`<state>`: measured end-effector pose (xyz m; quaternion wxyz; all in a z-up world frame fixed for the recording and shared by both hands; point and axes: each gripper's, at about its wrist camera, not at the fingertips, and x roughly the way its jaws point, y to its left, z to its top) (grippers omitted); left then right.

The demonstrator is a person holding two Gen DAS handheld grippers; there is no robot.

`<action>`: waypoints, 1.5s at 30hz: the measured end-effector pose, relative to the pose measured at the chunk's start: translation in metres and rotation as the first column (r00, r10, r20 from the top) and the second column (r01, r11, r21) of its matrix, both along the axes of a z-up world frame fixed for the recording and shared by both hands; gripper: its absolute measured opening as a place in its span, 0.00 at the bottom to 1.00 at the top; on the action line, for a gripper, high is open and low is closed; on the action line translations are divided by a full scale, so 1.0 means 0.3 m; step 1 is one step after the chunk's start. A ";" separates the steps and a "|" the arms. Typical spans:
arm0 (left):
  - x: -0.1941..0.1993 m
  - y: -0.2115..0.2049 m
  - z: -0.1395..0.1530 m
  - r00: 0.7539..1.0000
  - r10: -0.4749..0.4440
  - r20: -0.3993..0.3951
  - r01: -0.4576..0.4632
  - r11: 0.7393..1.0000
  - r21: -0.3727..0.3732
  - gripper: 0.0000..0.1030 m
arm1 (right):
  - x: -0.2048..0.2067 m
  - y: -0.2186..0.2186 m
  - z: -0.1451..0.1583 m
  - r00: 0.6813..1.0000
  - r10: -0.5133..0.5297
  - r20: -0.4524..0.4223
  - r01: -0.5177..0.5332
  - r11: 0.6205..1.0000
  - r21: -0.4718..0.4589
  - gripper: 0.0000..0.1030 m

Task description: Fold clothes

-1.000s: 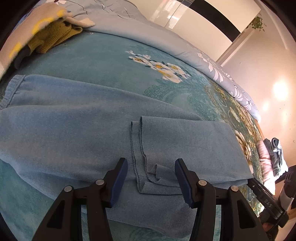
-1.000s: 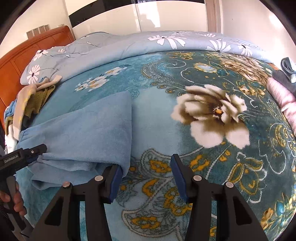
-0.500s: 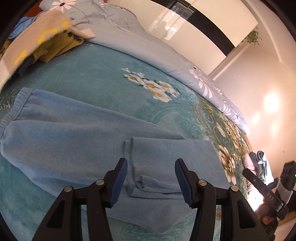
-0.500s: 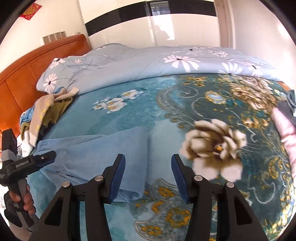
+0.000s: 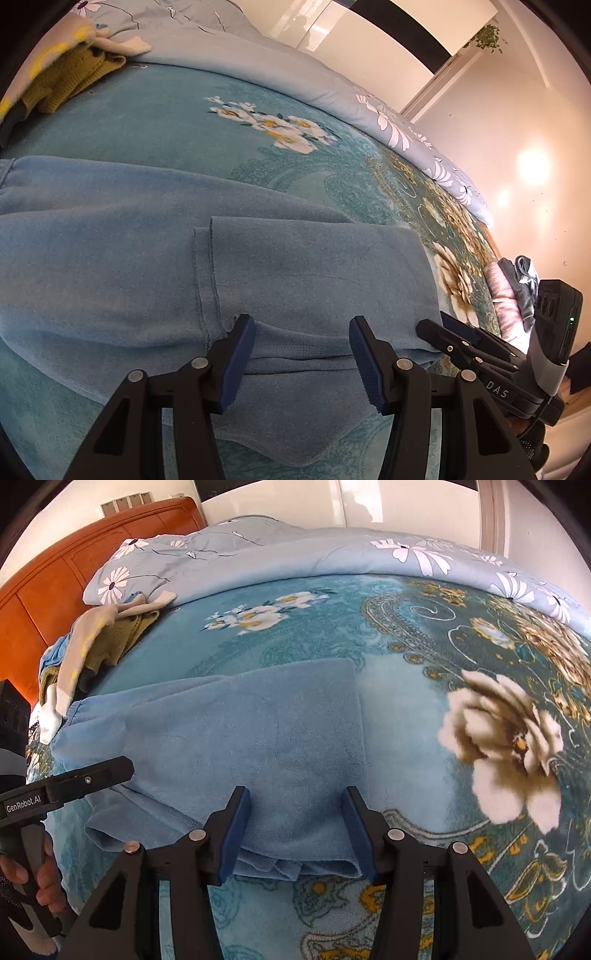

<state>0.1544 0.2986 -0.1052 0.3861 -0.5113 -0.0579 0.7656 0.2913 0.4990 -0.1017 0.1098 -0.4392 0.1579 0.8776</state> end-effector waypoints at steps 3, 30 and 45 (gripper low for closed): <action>0.003 -0.021 0.021 1.000 0.006 -0.006 -0.006 1.000 0.018 0.56 | 0.001 0.003 0.001 1.000 -0.003 -0.004 0.003 1.000 -0.006 0.52; -0.249 -0.765 -0.092 0.731 0.611 0.302 -0.681 0.681 0.269 0.65 | 0.022 -0.077 0.128 0.999 0.004 -0.050 0.000 0.998 0.064 0.52; -0.273 -0.604 0.058 0.764 0.643 0.053 -0.642 0.750 0.160 0.24 | 0.082 0.032 0.107 0.996 -0.061 -0.060 0.061 0.998 -0.006 0.52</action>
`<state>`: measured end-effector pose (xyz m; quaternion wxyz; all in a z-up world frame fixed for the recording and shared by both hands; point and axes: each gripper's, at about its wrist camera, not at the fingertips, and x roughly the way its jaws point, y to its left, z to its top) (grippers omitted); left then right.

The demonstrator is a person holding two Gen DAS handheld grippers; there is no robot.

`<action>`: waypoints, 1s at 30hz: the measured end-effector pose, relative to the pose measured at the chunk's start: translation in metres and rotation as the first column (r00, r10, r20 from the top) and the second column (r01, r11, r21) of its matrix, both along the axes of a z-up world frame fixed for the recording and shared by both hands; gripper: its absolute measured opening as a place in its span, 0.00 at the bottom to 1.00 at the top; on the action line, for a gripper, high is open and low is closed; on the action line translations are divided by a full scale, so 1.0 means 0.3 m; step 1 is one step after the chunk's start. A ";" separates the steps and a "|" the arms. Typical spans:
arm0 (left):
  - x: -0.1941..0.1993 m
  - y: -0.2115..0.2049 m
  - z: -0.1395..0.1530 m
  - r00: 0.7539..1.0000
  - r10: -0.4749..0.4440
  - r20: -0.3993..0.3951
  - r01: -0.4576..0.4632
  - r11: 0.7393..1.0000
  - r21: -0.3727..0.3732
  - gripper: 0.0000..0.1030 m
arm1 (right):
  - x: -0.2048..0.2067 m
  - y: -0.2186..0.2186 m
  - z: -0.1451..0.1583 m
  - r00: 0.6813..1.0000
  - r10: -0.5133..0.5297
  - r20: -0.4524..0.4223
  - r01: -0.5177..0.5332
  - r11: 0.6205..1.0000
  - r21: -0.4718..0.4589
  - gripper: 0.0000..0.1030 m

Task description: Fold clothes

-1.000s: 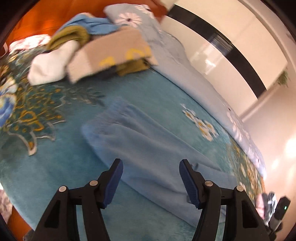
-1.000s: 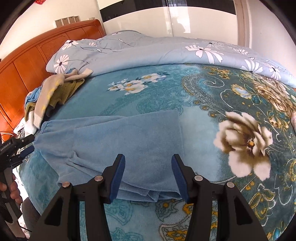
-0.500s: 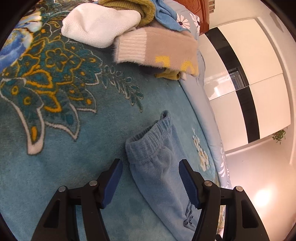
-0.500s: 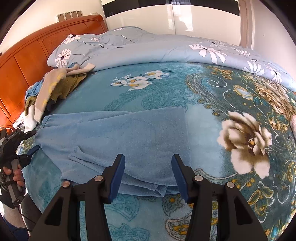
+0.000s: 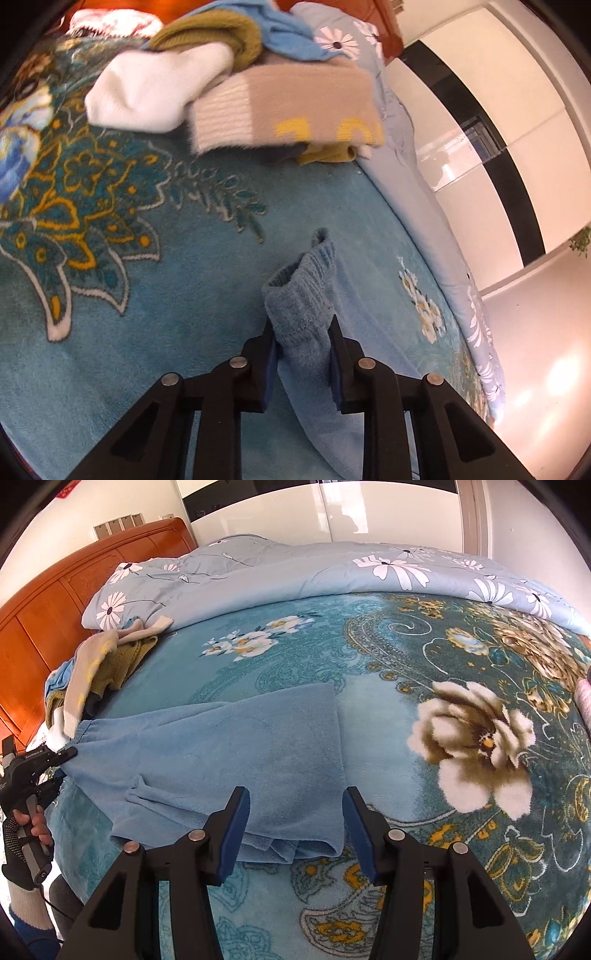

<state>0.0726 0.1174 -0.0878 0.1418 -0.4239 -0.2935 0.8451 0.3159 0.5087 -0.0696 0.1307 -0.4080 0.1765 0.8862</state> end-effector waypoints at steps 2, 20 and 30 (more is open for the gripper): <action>0.026 0.066 0.082 0.996 -0.054 -0.069 0.052 0.998 -0.037 0.24 | 0.012 0.024 -0.006 1.000 -0.010 -0.007 0.010 1.000 -0.011 0.52; 0.398 0.869 0.163 0.784 -0.610 -0.114 0.573 0.783 -0.242 0.24 | 0.169 0.212 -0.037 0.991 -0.122 -0.052 0.117 0.989 -0.091 0.52; 0.456 0.914 0.039 0.740 -0.672 -0.007 0.654 0.723 -0.224 0.34 | 0.179 0.228 -0.055 0.990 -0.138 -0.036 0.134 0.987 -0.091 0.52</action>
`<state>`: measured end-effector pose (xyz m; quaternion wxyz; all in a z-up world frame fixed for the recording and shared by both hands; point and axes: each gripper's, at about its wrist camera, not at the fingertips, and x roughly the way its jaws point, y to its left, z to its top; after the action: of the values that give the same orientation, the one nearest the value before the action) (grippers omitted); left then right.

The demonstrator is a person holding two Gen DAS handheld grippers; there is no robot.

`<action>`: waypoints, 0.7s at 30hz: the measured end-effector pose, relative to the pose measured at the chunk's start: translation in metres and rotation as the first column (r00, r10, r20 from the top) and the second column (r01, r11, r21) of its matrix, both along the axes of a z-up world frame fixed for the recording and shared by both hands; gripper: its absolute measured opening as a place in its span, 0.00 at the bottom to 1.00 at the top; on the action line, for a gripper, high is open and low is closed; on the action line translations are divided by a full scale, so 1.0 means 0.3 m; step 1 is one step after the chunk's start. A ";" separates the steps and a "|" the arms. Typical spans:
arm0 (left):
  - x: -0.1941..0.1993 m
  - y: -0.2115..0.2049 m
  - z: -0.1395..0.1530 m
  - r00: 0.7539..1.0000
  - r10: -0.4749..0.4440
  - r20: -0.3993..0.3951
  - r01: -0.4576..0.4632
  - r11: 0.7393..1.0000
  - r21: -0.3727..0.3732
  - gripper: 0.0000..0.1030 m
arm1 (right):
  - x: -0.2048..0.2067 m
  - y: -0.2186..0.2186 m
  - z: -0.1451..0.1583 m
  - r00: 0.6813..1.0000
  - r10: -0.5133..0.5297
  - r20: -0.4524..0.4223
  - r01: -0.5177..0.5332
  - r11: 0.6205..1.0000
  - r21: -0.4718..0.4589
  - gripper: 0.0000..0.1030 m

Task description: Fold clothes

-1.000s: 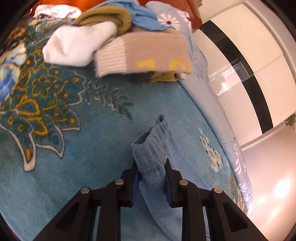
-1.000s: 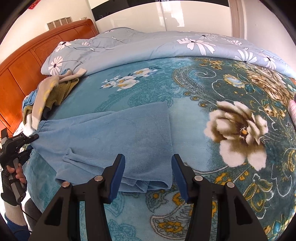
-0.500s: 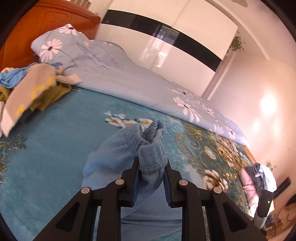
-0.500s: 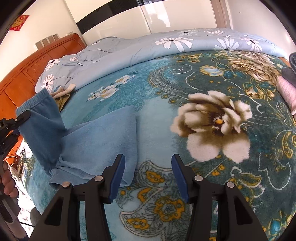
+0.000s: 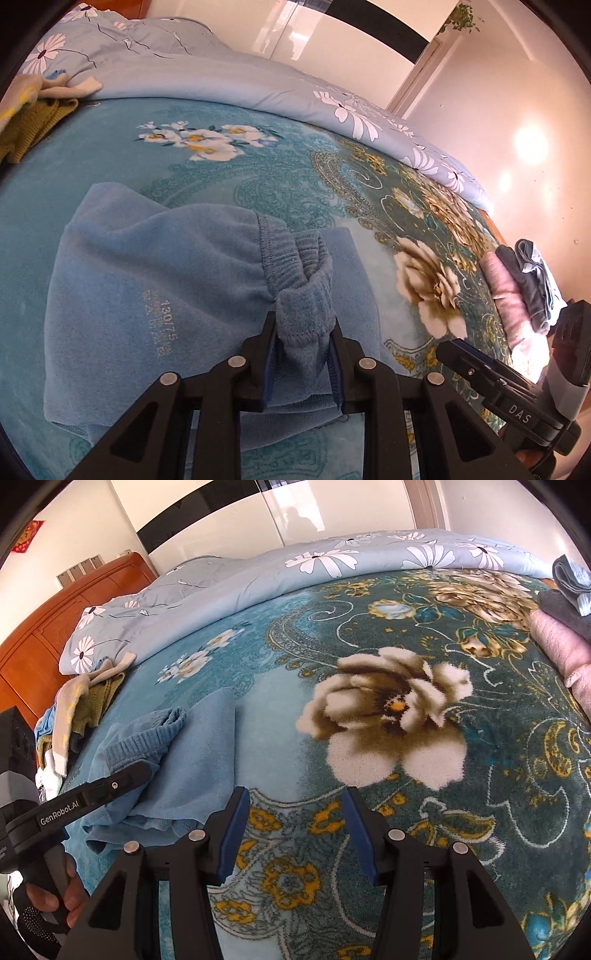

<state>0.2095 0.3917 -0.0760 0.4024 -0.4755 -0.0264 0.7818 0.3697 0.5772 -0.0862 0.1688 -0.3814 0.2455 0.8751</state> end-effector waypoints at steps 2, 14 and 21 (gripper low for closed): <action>0.001 -0.014 0.010 0.998 -0.044 0.044 0.042 0.998 0.045 0.62 | -0.016 -0.009 0.018 1.000 0.006 -0.014 -0.006 1.000 0.006 0.52; -0.104 -0.372 0.091 0.956 0.288 -0.056 -0.283 0.955 0.093 0.66 | -0.262 -0.203 0.134 0.962 0.261 -0.080 -0.259 0.965 0.033 0.52; -0.163 -0.471 -0.054 0.945 0.323 0.049 -0.324 0.946 0.014 0.66 | -0.458 -0.281 0.057 0.936 0.349 0.043 -0.349 0.937 0.002 0.52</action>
<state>0.1605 0.2504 -0.0923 0.2732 -0.4782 -0.1217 0.8258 0.2323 0.4928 -0.0690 0.0179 -0.4364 0.1662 0.8841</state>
